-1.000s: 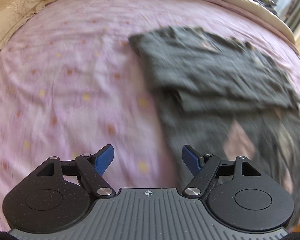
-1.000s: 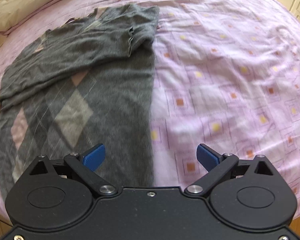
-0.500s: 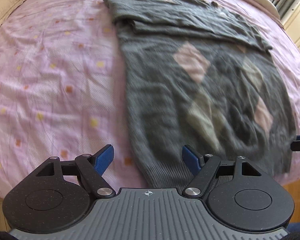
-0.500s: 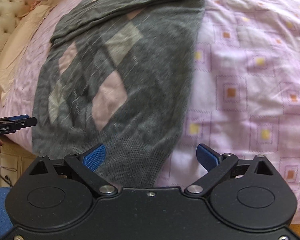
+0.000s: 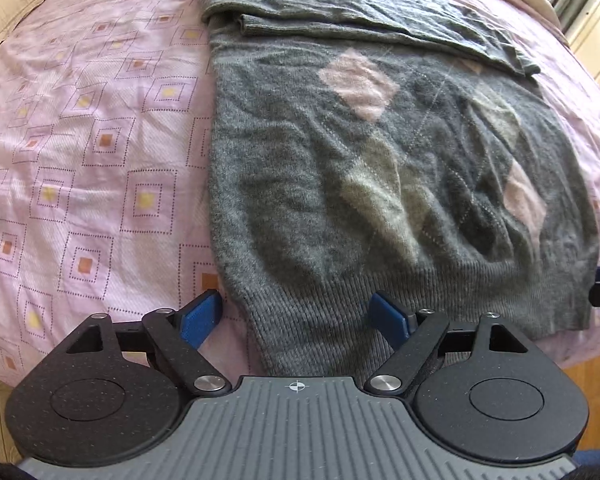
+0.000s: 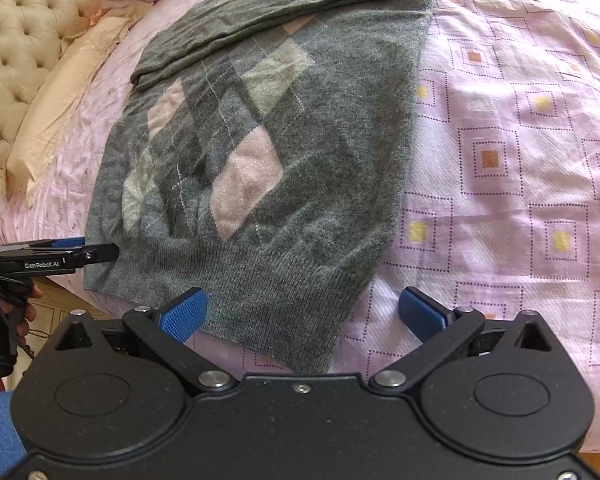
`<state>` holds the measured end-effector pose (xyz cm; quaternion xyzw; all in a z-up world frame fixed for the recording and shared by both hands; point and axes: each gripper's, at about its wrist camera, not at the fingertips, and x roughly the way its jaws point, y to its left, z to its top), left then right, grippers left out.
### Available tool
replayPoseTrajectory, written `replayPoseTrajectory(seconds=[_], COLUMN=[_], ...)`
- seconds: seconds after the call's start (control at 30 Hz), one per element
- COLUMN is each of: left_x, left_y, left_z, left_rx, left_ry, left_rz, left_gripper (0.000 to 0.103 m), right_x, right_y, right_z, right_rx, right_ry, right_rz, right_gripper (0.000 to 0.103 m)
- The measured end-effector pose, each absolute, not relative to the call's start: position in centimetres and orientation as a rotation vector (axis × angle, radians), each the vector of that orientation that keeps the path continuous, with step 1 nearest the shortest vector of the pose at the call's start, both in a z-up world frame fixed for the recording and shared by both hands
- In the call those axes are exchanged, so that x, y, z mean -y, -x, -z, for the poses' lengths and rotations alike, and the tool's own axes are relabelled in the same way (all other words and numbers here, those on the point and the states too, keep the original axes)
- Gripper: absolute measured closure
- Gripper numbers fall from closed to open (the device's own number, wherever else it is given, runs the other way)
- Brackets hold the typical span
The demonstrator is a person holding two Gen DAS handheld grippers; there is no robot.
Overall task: Fold small clothes
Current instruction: 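Move both grippers to the hem of the sweater, then grasp the hem with the right gripper while the left gripper grasps the hem, lift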
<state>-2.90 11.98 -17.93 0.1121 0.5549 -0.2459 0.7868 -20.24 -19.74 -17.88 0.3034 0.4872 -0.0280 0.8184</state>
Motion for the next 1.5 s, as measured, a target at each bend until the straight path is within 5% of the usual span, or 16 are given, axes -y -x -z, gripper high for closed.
replayPoseTrajectory(seconds=[0.2, 0.33, 0.4, 0.57, 0.73, 0.8, 0.83, 1.07, 1.13, 1.5], left_x=[-12.0, -12.0, -11.9, -12.5, -12.8, -12.8, -12.9, -14.6, -14.9, -16.0], left_y=[2.4, 3.3, 3.7, 3.8, 3.4, 3.6, 3.6, 3.0, 2.7, 1.3], left_z=[17.8, 17.4, 17.5, 17.4, 17.3, 17.3, 17.3, 17.2, 17.3, 12.2], left_rx=[-1.225, -1.189, -1.191, -1.188, -1.196, -1.189, -1.185, -1.208, -1.216, -1.11], left_ry=[-0.183, -0.215, -0.228, -0.19, -0.162, -0.165, -0.165, -0.071, -0.053, 0.197], left_rz=[0.509, 0.483, 0.498, 0.487, 0.486, 0.492, 0.495, 0.473, 0.47, 0.494], left_gripper=[0.024, 0.047, 0.047, 0.057, 0.059, 0.059, 0.06, 0.079, 0.098, 0.099], right_x=[20.0, 19.9, 19.8, 19.9, 20.0, 20.1, 20.0, 20.3, 20.4, 22.9], right_y=[20.3, 20.2, 20.1, 20.1, 20.1, 20.0, 19.9, 19.9, 19.8, 19.9], right_z=[17.9, 17.7, 17.7, 17.6, 18.0, 18.2, 18.3, 18.0, 17.9, 12.2], right_rx=[-1.019, -1.026, -1.034, -1.049, -1.048, -1.061, -1.07, -1.07, -1.071, -0.857], right_ry=[-0.657, -0.674, -0.666, -0.654, -0.69, -0.704, -0.707, -0.731, -0.744, -0.858], right_rz=[0.047, 0.039, 0.035, 0.064, 0.082, 0.076, 0.075, 0.072, 0.071, 0.059], right_gripper=[0.0, 0.001, 0.009, 0.052, 0.057, 0.088, 0.091, 0.091, 0.091, 0.092])
